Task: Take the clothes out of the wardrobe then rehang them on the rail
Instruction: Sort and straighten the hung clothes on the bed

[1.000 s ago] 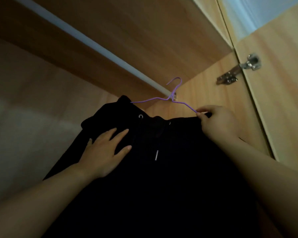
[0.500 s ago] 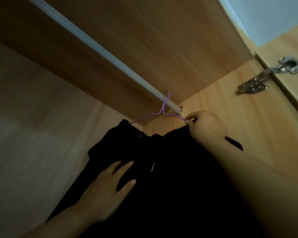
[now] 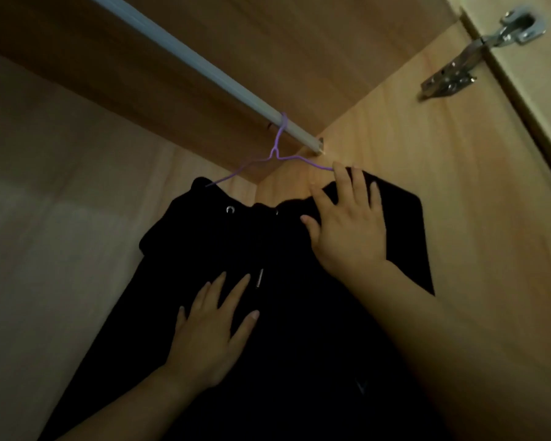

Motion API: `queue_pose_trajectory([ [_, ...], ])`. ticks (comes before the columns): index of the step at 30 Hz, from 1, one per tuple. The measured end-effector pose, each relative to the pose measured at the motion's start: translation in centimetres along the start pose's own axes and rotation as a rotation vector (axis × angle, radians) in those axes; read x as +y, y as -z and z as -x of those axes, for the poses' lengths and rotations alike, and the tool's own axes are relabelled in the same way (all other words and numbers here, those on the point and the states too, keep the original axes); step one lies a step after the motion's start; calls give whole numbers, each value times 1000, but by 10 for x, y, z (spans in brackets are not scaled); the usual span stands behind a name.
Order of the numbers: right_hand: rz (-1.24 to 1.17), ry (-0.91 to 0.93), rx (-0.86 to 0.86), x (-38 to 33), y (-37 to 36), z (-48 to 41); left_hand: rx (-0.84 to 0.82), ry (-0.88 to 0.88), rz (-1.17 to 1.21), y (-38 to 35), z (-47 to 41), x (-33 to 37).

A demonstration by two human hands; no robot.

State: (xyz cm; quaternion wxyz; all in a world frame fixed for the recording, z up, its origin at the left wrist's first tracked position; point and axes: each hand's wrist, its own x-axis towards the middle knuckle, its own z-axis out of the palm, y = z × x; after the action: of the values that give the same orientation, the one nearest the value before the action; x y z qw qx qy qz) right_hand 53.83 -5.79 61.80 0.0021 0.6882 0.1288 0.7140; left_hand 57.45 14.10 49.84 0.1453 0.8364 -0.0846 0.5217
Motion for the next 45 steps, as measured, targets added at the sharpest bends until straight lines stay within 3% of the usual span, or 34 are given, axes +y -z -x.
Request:
queue_pose_trajectory([
  [7,-166,-24,-197,-20,6,117,-104,23,-109,3,77,9],
  [12,-215,-49,-155,-32,3,207,-176,27,-135,2,134,12],
  [18,-314,-74,-393,-58,57,330,-284,5,-92,20,239,9],
  [26,-344,-267,-823,-99,217,512,-603,-33,16,40,445,24],
  [33,-212,-510,-1119,-111,389,631,-913,-10,294,57,621,100],
  [38,-67,-768,-1208,-103,505,684,-1113,-72,457,79,701,152],
  [45,191,-1104,-1162,-60,639,714,-1302,-398,584,82,739,280],
])
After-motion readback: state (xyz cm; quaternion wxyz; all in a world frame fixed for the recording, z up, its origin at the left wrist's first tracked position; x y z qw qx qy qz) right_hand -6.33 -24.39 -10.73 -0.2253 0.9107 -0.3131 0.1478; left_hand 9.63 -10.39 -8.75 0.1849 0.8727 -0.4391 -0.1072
